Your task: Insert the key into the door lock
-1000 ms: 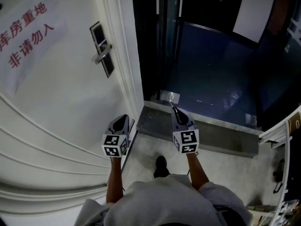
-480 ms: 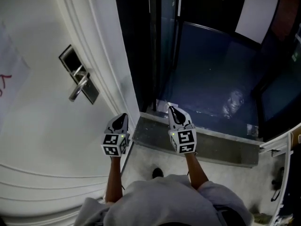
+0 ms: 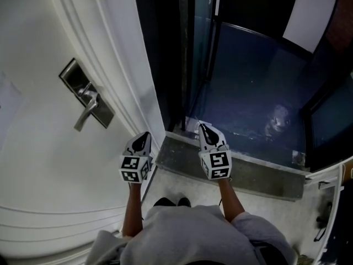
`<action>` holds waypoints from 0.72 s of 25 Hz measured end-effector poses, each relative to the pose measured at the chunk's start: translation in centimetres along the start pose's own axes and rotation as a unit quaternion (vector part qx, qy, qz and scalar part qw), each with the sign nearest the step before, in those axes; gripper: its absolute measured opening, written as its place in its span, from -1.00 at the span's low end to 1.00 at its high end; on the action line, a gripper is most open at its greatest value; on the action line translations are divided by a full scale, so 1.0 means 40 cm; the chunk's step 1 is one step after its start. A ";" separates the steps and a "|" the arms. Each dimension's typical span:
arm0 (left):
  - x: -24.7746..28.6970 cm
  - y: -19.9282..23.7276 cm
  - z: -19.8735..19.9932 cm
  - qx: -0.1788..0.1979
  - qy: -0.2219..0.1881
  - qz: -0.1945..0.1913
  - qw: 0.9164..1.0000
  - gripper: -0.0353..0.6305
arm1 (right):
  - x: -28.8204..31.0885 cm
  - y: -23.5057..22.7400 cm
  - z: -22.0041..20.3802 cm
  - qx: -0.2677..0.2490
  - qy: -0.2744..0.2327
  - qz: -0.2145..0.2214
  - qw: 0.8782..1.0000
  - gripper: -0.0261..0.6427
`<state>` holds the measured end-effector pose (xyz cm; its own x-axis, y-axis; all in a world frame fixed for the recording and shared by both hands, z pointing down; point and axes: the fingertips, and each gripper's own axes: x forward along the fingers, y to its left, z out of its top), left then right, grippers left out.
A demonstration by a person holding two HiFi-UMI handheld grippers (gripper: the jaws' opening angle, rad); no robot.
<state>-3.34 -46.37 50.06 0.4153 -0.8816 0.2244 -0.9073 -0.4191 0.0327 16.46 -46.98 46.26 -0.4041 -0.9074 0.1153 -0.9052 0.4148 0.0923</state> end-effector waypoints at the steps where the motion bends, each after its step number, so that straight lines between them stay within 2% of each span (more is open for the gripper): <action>1: 0.001 0.007 0.001 0.000 0.000 0.001 1.000 -0.84 | 0.007 0.001 0.001 0.000 -0.001 0.000 1.000 -0.83; 12: -0.070 0.108 -0.004 -0.003 -0.005 0.018 1.000 -0.84 | 0.056 0.107 0.028 -0.007 -0.006 0.013 1.000 -0.83; 18: -0.128 0.153 0.001 0.001 -0.010 0.005 1.000 -0.84 | 0.053 0.191 0.051 -0.009 -0.006 0.002 1.000 -0.83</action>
<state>-11.02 -44.43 49.06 0.4076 -0.8898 0.2054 -0.9112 -0.4110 0.0277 8.44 -45.87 45.17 -0.4090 -0.9065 0.1045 -0.9013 0.4192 0.1095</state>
